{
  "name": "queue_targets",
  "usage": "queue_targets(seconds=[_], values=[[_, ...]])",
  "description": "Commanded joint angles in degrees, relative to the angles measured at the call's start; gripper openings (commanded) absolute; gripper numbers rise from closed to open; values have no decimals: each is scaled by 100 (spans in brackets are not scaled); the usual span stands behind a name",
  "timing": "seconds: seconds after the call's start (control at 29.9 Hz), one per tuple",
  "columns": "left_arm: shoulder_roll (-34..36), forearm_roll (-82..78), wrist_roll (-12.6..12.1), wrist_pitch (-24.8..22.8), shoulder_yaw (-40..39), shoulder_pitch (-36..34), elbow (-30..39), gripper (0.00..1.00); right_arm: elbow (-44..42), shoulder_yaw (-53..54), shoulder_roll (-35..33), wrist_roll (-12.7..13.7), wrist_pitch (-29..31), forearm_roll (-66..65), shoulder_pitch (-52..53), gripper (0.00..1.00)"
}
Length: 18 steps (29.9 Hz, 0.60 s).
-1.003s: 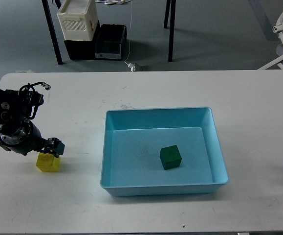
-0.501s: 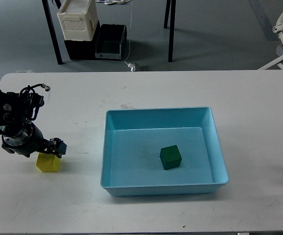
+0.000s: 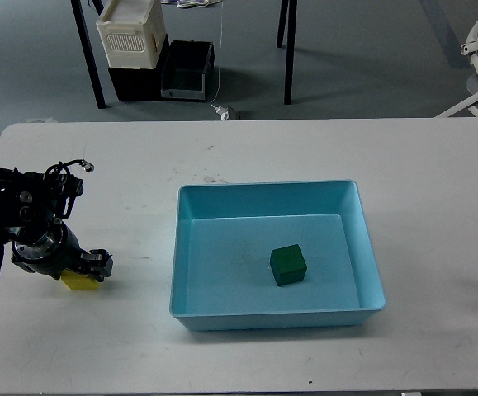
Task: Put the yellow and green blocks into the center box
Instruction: 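Lift the yellow cube and carry it over the blue tray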
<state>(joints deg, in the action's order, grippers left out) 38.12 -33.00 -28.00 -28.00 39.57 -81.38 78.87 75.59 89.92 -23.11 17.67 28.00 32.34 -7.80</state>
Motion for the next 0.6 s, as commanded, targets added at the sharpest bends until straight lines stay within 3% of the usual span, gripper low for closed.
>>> queue_targets(seconds=[0.0, 0.27, 0.57], values=[[2, -22, 0, 0, -142, -10, 31, 9, -1, 8, -1, 0, 0, 0, -3, 100], [20, 39, 0, 0, -336, -386, 75, 3, -10, 8, -10, 0, 0, 0, -3, 100], [-225, 1435, 0, 0, -450, -2864, 691, 3, -10, -9, -10, -9, 0, 0, 6, 100]])
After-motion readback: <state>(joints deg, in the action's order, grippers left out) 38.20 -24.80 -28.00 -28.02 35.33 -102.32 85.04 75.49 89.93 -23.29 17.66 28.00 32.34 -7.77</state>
